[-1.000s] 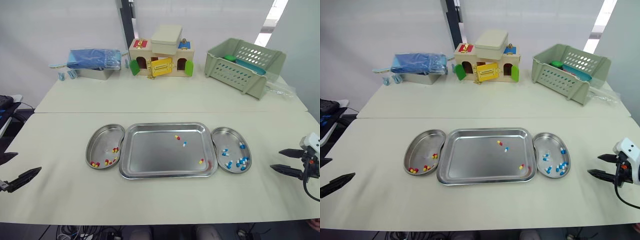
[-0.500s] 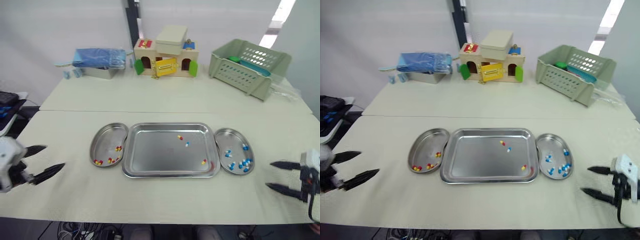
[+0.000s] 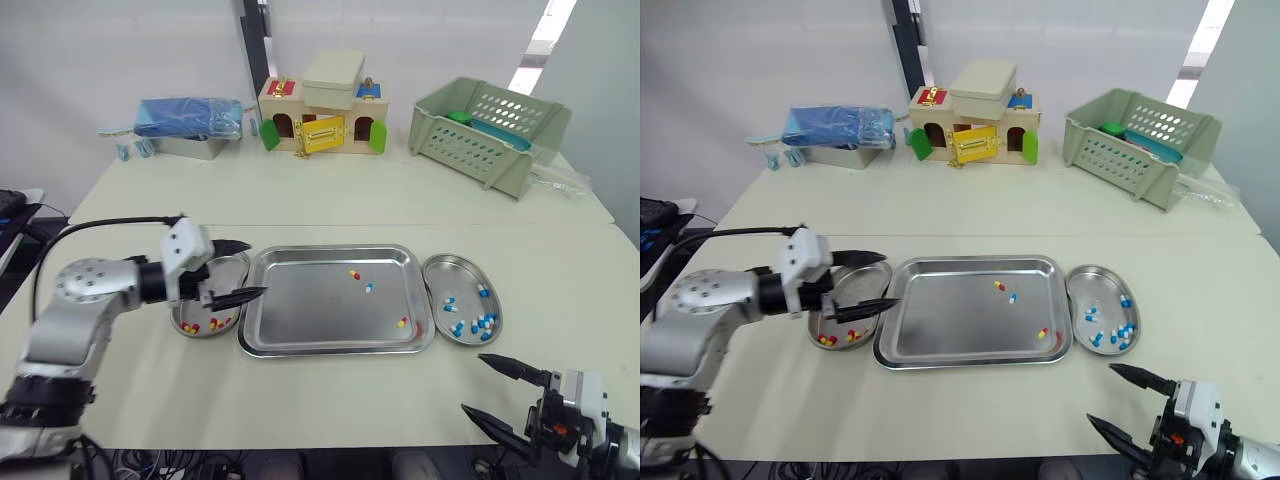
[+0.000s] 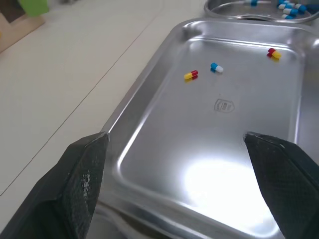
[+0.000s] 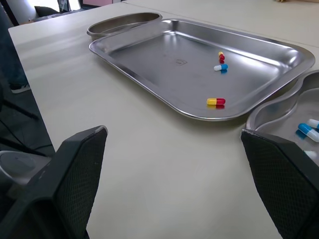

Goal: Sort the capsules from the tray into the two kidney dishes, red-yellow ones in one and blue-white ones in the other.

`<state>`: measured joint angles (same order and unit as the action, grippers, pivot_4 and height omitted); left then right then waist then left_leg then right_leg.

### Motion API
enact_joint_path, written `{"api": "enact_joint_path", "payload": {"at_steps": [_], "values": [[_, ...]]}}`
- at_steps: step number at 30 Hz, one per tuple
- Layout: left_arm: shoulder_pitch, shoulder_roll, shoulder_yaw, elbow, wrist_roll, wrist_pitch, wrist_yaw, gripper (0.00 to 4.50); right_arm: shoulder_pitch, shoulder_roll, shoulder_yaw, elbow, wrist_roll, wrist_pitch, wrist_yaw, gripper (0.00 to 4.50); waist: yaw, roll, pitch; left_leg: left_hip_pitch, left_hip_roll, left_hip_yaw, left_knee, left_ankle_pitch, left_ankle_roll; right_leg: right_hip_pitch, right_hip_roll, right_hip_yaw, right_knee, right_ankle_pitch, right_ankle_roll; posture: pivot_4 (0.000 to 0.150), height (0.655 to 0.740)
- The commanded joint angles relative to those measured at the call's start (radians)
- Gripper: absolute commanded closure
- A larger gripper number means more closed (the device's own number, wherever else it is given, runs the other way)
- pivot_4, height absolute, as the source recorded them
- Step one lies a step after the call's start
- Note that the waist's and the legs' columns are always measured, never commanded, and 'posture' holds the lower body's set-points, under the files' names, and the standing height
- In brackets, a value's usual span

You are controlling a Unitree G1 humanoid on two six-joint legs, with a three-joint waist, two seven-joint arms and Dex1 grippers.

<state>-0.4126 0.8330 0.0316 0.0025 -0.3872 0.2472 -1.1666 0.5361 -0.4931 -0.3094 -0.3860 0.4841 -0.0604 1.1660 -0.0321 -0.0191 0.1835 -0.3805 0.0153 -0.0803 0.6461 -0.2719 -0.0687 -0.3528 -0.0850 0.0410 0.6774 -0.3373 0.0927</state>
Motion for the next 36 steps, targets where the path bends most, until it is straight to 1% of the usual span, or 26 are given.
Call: {"api": "enact_joint_path", "payload": {"at_steps": [1, 5, 7, 12, 14, 22, 25, 31, 36], "values": [[-0.084, -0.053, -0.086, 0.066, 0.063, -0.081, -0.044, 0.0, 0.015, 0.046, 0.033, -0.009, -0.008, -0.079, -0.033, 0.01, 0.0, 0.0, 0.0, 0.0, 0.0, 0.0, 0.0, 0.0, 0.0, 0.0, 0.0, 0.0, 0.0, 0.0, 0.0, 0.15, 0.74], [-0.175, -0.13, -0.169, 0.192, 0.133, -0.19, -0.091, 0.0, 0.026, 0.078, 0.082, 0.001, -0.039, -0.136, -0.059, 0.01, -0.001, 0.0, 0.0, 0.0, 0.0, 0.0, 0.0, 0.0, 0.0, 0.0, 0.0, 0.0, 0.0, 0.0, 0.0, 0.15, 0.74], [-0.24, -0.183, -0.205, 0.288, 0.167, -0.251, -0.108, 0.0, 0.022, 0.107, 0.104, 0.012, -0.043, -0.184, -0.074, 0.01, 0.001, 0.0, 0.0, 0.0, 0.0, 0.0, 0.0, 0.0, 0.0, 0.0, 0.0, 0.0, 0.0, 0.0, 0.0, 0.15, 0.74], [-0.378, -0.297, -0.251, 0.522, 0.239, -0.399, -0.134, 0.0, 0.017, 0.121, 0.141, 0.02, -0.06, -0.231, -0.116, 0.01, 0.001, 0.0, 0.0, 0.0, -0.001, 0.0, 0.001, 0.0, 0.0, 0.0, 0.0, 0.0, 0.0, 0.0, 0.0, 0.15, 0.74], [-0.418, -0.332, -0.261, 0.589, 0.26, -0.438, -0.146, 0.0, 0.019, 0.122, 0.151, 0.008, -0.062, -0.236, -0.136, 0.01, 0.001, 0.0, 0.0, 0.0, -0.001, -0.001, 0.001, 0.0, 0.0, 0.0, 0.0, -0.001, 0.0, 0.0, 0.0, 0.15, 0.74], [-0.539, -0.415, -0.29, 0.833, 0.346, -0.581, -0.182, 0.0, 0.048, 0.097, 0.156, -0.02, -0.057, -0.241, -0.183, 0.01, 0.001, 0.0, 0.0, -0.001, -0.001, -0.001, 0.001, 0.0, 0.0, 0.0, 0.0, -0.001, 0.0, 0.0, 0.0, 0.15, 0.74], [-0.588, -0.444, -0.291, 0.911, 0.366, -0.605, -0.189, 0.0, 0.051, 0.09, 0.158, -0.017, -0.061, -0.24, -0.195, 0.01, 0.001, 0.0, 0.0, -0.001, -0.001, -0.001, 0.001, 0.0, 0.0, 0.0, 0.0, -0.001, 0.0, 0.0, 0.0, 0.15, 0.74], [-0.664, -0.495, -0.291, 1.031, 0.41, -0.655, -0.171, 0.0, 0.06, 0.108, 0.17, 0.001, -0.067, -0.271, -0.219, 0.01, 0.0, -0.001, 0.0, -0.001, -0.001, -0.001, 0.001, 0.0, 0.0, 0.0, 0.0, -0.001, 0.001, 0.0, 0.0, 0.15, 0.74], [-0.698, -0.517, -0.307, 1.096, 0.466, -0.668, -0.147, 0.0, 0.08, 0.113, 0.184, 0.008, -0.08, -0.293, -0.239, 0.01, 0.0, -0.001, 0.0, -0.001, -0.001, -0.001, 0.001, 0.0, 0.0, 0.0, 0.0, -0.001, 0.001, 0.0, 0.0, 0.15, 0.74]]}}
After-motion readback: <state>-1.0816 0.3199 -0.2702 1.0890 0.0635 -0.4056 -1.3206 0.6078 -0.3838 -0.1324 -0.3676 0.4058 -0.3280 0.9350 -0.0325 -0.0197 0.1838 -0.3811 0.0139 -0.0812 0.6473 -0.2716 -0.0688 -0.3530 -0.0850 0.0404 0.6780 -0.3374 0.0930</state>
